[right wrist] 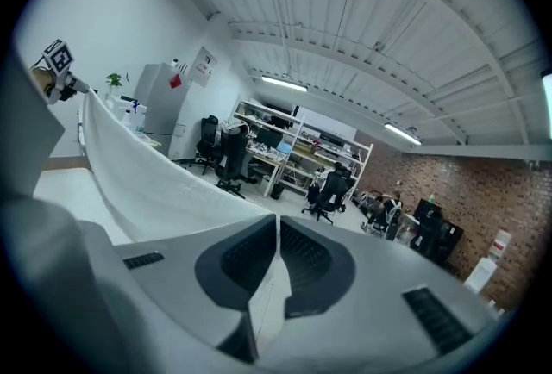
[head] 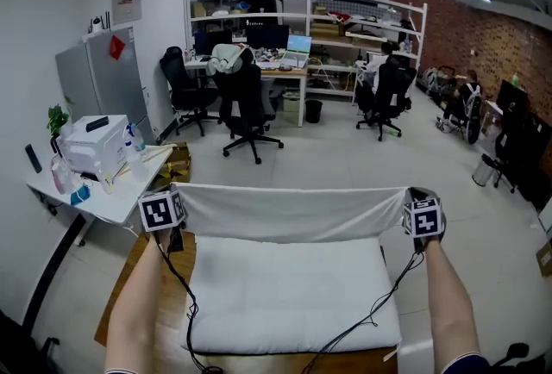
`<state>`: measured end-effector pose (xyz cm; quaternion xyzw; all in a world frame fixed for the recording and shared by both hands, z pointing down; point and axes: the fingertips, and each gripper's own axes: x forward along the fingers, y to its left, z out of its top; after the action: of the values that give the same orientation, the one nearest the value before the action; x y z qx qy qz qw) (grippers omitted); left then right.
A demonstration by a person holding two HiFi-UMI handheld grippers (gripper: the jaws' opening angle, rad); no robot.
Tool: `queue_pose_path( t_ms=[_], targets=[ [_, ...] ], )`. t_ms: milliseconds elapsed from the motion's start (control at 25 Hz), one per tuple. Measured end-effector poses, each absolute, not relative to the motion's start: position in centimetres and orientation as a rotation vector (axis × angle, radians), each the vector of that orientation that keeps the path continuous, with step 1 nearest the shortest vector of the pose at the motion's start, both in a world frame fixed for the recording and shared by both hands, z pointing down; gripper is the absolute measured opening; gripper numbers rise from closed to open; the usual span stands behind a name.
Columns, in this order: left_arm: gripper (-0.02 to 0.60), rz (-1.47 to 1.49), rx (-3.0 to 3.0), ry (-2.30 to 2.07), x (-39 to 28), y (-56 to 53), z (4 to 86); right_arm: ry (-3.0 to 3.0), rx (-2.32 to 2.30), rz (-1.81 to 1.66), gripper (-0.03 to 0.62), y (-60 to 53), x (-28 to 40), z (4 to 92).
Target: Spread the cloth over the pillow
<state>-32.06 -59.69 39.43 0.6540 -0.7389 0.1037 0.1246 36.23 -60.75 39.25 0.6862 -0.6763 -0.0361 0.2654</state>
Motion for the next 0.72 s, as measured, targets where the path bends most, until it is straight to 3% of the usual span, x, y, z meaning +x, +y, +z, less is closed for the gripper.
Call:
queue_pose_path(
  t_ms=[720],
  targets=[
    [0.018, 0.374, 1.788, -2.053, -31.9, -52.5, 48.9, -1.816, 1.794, 0.106, 0.031, -51.5, 36.8, 49.3]
  ],
)
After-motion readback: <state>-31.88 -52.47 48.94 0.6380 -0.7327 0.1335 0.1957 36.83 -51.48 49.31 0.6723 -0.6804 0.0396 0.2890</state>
